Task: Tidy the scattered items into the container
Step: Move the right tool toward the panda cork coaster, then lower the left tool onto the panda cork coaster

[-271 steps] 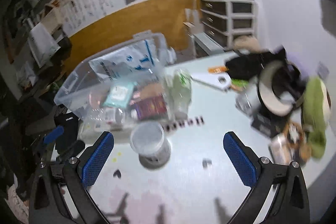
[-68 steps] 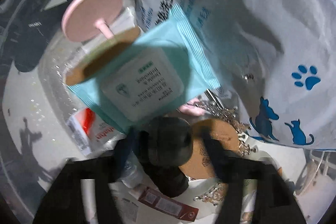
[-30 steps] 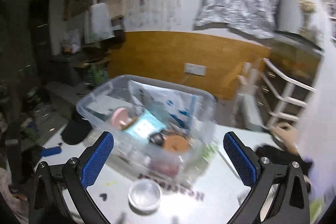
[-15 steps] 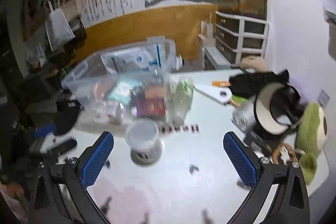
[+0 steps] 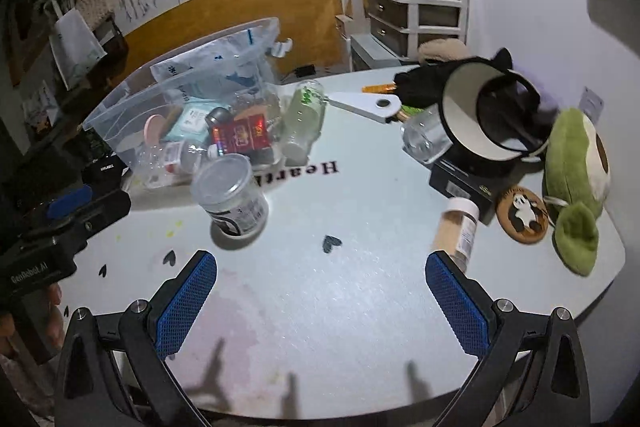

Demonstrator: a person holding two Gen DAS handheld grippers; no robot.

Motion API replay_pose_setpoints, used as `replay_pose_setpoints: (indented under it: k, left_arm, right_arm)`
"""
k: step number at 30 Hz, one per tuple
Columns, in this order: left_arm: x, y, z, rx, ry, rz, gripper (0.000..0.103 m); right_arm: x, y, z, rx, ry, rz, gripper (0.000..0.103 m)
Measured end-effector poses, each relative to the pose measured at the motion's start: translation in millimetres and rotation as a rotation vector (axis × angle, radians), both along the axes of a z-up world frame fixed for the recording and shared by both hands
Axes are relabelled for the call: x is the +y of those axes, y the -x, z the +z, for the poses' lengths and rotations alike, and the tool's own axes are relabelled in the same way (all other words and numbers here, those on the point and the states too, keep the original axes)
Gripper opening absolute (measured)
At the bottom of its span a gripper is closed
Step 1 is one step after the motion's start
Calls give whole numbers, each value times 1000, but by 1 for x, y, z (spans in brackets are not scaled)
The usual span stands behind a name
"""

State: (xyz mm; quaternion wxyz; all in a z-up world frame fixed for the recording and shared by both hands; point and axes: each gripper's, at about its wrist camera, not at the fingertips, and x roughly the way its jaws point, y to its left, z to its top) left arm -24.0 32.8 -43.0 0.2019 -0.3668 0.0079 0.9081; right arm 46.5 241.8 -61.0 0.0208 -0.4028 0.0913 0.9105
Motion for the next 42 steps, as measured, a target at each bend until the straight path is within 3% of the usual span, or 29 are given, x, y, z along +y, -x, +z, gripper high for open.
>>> replay_pose_setpoints:
  k: [5,12,17,20,24,38,42]
  left_arm:
    - [25,6,-6,-63,-37,-38,103]
    - [79,14,-19,-94,-20,-95,103]
    - [125,21,-25,-106,-17,-148,103]
    - [151,25,-26,-108,-18,-191,103]
    - [191,30,-28,-109,-19,-262,103]
    - [319,88,-35,-123,-8,-408,101]
    - [353,82,-41,-126,10,-491,101]
  right_arm:
    - [30,-3,-3,-23,9,-19,103]
    - [86,-6,-14,-89,38,-91,102]
    - [123,-6,-22,-147,48,-128,55]
    - [145,-8,-26,-164,56,-146,37]
    - [168,-13,-28,-170,47,-168,23]
    - [234,-28,-40,-212,83,-275,22]
    - [255,-31,-46,-230,71,-319,22]
